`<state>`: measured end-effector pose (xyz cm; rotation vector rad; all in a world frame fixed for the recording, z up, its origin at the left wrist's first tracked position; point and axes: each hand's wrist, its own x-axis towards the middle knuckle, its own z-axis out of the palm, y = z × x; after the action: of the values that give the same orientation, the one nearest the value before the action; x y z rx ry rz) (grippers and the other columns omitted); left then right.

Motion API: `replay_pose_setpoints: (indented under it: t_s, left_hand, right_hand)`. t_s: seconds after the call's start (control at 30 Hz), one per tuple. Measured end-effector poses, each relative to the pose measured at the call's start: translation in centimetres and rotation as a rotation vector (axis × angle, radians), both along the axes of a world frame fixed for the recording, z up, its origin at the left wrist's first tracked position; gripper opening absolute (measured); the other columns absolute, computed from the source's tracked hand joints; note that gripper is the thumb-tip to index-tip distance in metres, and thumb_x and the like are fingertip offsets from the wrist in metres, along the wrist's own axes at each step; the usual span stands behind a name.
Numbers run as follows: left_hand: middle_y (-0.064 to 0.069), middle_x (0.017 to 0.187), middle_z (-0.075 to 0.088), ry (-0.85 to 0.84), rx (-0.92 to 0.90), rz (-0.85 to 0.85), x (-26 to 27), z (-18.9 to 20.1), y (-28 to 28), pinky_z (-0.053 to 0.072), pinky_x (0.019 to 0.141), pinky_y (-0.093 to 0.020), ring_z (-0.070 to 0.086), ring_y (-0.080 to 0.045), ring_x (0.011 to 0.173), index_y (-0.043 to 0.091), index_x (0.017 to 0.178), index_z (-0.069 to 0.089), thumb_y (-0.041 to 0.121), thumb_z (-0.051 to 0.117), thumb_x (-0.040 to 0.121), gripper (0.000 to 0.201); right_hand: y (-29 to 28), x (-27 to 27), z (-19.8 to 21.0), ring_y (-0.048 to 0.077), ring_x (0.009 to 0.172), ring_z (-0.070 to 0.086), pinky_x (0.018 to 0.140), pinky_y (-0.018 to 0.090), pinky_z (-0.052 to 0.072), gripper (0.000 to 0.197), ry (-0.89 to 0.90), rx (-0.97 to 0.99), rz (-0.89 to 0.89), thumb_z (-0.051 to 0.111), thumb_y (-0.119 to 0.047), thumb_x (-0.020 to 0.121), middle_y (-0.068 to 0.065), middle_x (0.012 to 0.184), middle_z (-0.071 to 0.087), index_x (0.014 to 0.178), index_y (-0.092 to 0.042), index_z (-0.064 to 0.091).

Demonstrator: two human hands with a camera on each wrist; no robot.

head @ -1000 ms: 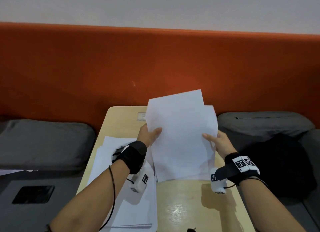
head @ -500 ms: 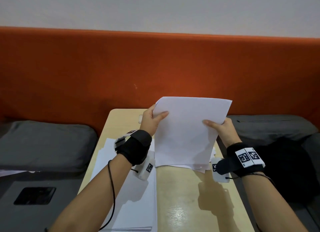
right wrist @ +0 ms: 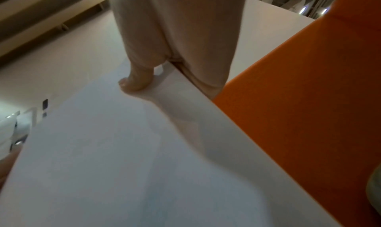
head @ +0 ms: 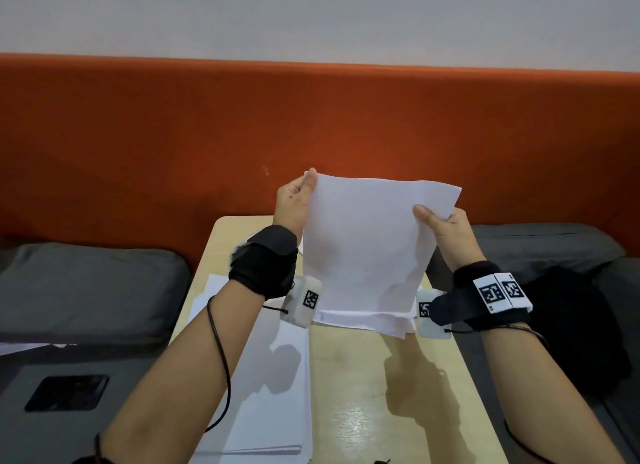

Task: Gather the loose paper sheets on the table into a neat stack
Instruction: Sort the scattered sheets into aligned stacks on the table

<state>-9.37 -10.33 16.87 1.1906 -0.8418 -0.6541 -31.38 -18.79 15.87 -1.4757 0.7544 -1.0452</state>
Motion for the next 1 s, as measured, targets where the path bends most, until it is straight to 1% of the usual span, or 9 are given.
replay_pose_setpoints:
  t_s: [0.13, 0.3, 0.4, 0.47, 0.53, 0.63, 0.7, 0.83, 1.0]
  left_hand:
    - [0.005, 0.059, 0.063, 0.116, 0.024, -0.046, 0.6, 0.5, 0.0, 0.040, 0.049, -0.021, 0.053, -0.011, 0.049, 0.011, 0.070, 0.055, 0.017, 0.056, 0.091, 0.022]
    - [0.010, 0.067, 0.068, -0.055, 0.188, -0.253, -0.1, -2.4, 1.0, 0.045, 0.051, -0.016, 0.059, -0.003, 0.057, 0.015, 0.086, 0.060, 0.007, 0.049, 0.094, 0.016]
    - [-0.011, 0.080, 0.058, 0.025, 0.106, -0.122, 0.3, -3.6, 1.0, 0.042, 0.059, -0.024, 0.052, -0.016, 0.068, 0.011, 0.083, 0.058, 0.008, 0.048, 0.095, 0.016]
    - [-0.009, 0.074, 0.050, 0.084, 0.036, -0.008, 0.6, -3.2, 1.0, 0.038, 0.051, -0.020, 0.045, -0.010, 0.056, 0.011, 0.078, 0.054, 0.009, 0.046, 0.096, 0.020]
    - [-0.004, 0.066, 0.055, 0.070, -0.021, 0.037, 0.9, -2.6, 1.1, 0.038, 0.049, -0.018, 0.045, -0.006, 0.052, 0.012, 0.077, 0.054, 0.007, 0.046, 0.096, 0.021]
    - [0.012, 0.075, 0.070, 0.016, -0.036, -0.020, 0.7, -2.4, 1.6, 0.052, 0.067, -0.018, 0.063, -0.001, 0.066, 0.014, 0.089, 0.060, 0.004, 0.049, 0.093, 0.015]
    - [0.005, 0.090, 0.070, -0.051, 0.057, -0.022, 0.4, -3.5, 2.0, 0.053, 0.072, -0.021, 0.066, -0.001, 0.073, 0.009, 0.099, 0.060, 0.005, 0.053, 0.092, 0.011]
    - [-0.012, 0.111, 0.061, -0.151, 0.316, -0.092, -0.5, -7.6, 2.9, 0.052, 0.070, -0.016, 0.062, -0.021, 0.095, -0.004, 0.113, 0.058, 0.004, 0.055, 0.090, 0.024]
    - [-0.008, 0.112, 0.058, -0.191, 0.321, -0.058, -0.5, -6.3, 2.7, 0.049, 0.066, -0.011, 0.058, -0.016, 0.092, -0.006, 0.117, 0.055, 0.002, 0.050, 0.093, 0.026]
  right_hand:
    - [-0.2, -0.3, 0.7, 0.000, 0.075, 0.069, 0.063, 0.013, 0.051, 0.012, -0.006, -0.011, -0.016, 0.058, -0.013, 0.090, -0.016, 0.079, 0.073, 0.101, -0.011, 0.063]
    - [-0.8, -1.0, 2.1, 0.003, 0.075, 0.069, 0.066, 0.018, 0.054, 0.012, -0.139, 0.020, -0.112, 0.063, -0.024, 0.082, -0.015, 0.079, 0.073, 0.093, -0.019, 0.064]
    - [-0.9, -1.0, 0.9, 0.011, 0.082, 0.070, 0.075, 0.028, 0.056, 0.023, -0.008, 0.047, -0.048, 0.072, -0.031, 0.074, -0.005, 0.092, 0.074, 0.092, -0.019, 0.067]
    - [-0.5, -0.8, -1.0, 0.019, 0.083, 0.069, 0.082, 0.038, 0.055, 0.017, 0.170, 0.096, 0.037, 0.070, -0.024, 0.079, 0.010, 0.103, 0.072, 0.093, -0.015, 0.068]
    - [-0.1, -0.7, -2.4, 0.019, 0.082, 0.069, 0.080, 0.037, 0.054, 0.013, 0.227, 0.116, 0.067, 0.062, -0.013, 0.087, 0.013, 0.104, 0.070, 0.098, -0.010, 0.067]
    - [0.3, -0.6, -2.8, 0.011, 0.080, 0.070, 0.070, 0.023, 0.054, 0.015, 0.174, 0.088, 0.024, 0.060, -0.010, 0.089, -0.004, 0.090, 0.074, 0.101, -0.008, 0.067]
    - [0.3, -0.5, -3.3, 0.007, 0.077, 0.069, 0.065, 0.017, 0.053, 0.014, 0.175, 0.099, -0.005, 0.060, -0.007, 0.088, -0.009, 0.085, 0.073, 0.101, -0.009, 0.067]
    - [0.2, -0.5, -7.2, 0.025, 0.092, 0.064, 0.073, 0.025, 0.052, 0.027, 0.348, 0.168, -0.009, 0.062, -0.003, 0.087, 0.015, 0.108, 0.067, 0.113, 0.002, 0.062]
    - [0.1, 0.5, -7.9, 0.029, 0.103, 0.061, 0.089, 0.038, 0.049, 0.029, 0.400, 0.119, -0.091, 0.057, -0.005, 0.091, 0.016, 0.116, 0.064, 0.118, 0.004, 0.059]
